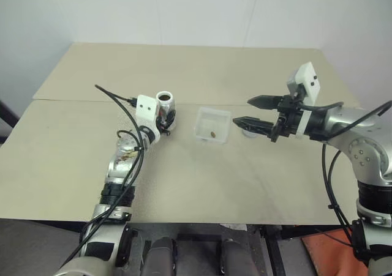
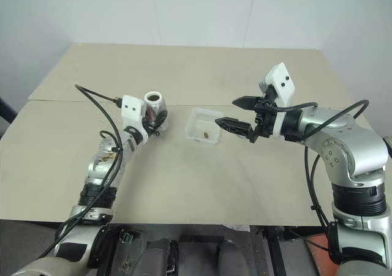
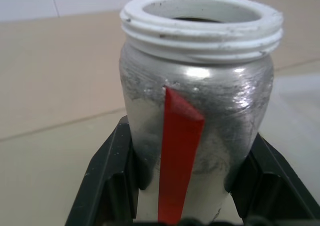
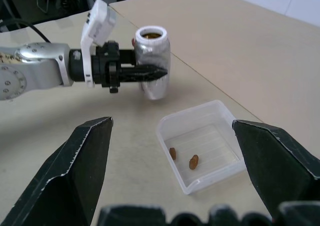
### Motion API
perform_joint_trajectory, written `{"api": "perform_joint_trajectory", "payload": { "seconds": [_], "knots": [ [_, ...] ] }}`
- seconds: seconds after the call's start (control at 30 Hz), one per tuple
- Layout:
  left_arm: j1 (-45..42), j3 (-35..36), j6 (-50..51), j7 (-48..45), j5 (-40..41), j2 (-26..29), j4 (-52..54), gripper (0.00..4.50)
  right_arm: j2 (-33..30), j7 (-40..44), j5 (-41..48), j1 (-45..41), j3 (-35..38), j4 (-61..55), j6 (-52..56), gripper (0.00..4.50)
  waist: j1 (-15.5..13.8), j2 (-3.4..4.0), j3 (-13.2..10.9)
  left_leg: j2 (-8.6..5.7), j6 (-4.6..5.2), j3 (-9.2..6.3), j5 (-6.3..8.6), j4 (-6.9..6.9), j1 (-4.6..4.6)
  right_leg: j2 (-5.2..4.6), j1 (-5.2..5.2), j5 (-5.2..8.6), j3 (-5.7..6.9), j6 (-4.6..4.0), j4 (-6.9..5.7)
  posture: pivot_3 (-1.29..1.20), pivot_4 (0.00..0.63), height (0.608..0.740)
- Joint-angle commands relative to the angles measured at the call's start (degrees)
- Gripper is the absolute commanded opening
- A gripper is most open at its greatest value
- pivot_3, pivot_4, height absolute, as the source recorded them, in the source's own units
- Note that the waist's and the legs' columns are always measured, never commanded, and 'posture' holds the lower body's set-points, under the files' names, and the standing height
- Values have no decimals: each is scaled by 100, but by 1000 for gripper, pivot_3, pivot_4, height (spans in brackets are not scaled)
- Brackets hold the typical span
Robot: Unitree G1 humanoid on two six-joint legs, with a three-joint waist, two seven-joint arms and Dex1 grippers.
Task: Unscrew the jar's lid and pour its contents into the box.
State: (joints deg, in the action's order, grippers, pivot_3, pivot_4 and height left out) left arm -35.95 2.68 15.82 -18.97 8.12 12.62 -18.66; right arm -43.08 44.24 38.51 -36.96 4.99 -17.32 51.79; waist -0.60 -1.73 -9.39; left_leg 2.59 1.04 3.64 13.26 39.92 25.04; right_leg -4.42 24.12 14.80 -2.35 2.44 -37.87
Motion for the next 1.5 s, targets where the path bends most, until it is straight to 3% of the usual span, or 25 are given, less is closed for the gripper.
{"api": "perform_joint_trajectory", "payload": {
  "seconds": [0.03,0.2,0.47,0.63,0.9,1.07,1.23,1.5],
  "knots": [
    [-259,39,-298,70,-25,-106,-371,1959,-28,-64,76,14,220,-252,-65,4445,-1,0,0,0,0,0,0,0,0,0,1,0,0,0,0,0,150,740],
    [-331,46,-421,58,-18,-163,-569,1959,-56,-89,133,62,265,-324,-28,4445,-10,1,0,-2,3,1,-2,0,-2,-1,-5,0,1,0,-2,0,150,740],
    [4,16,-142,-174,73,-24,24,4480,-83,-93,190,26,257,-310,-24,4500,14,1,0,-1,3,-2,-2,-5,-1,0,0,0,-1,0,2,0,150,740],
    [380,-9,121,-270,33,172,521,4480,-27,-118,153,31,195,-289,-63,4500,24,1,1,1,3,-5,-2,-7,-2,1,1,0,-2,0,1,0,150,740],
    [1655,274,1242,-640,443,922,2677,4480,-64,-124,172,179,185,-414,1,4500,49,2,1,7,3,-19,-2,-10,-2,1,2,0,-6,0,3,0,150,740],
    [2661,728,1393,-2565,1404,2489,4032,4480,-449,245,255,464,171,-594,125,4500,81,2,1,12,3,-17,-2,-15,-7,1,2,0,-6,-1,8,0,150,740],
    [2891,1690,1047,-4265,2288,3782,4001,4480,-781,699,234,758,294,-622,-135,4500,76,5,0,17,3,-4,-2,-18,-23,1,-8,-1,-3,-8,17,0,150,740],
    [2601,2635,1600,-5314,3647,4711,3994,4480,-1133,1205,133,1175,585,-765,-707,4500,95,5,-1,23,3,27,-1,-26,-32,5,-11,0,-7,-8,24,0,150,740]
  ]
}}
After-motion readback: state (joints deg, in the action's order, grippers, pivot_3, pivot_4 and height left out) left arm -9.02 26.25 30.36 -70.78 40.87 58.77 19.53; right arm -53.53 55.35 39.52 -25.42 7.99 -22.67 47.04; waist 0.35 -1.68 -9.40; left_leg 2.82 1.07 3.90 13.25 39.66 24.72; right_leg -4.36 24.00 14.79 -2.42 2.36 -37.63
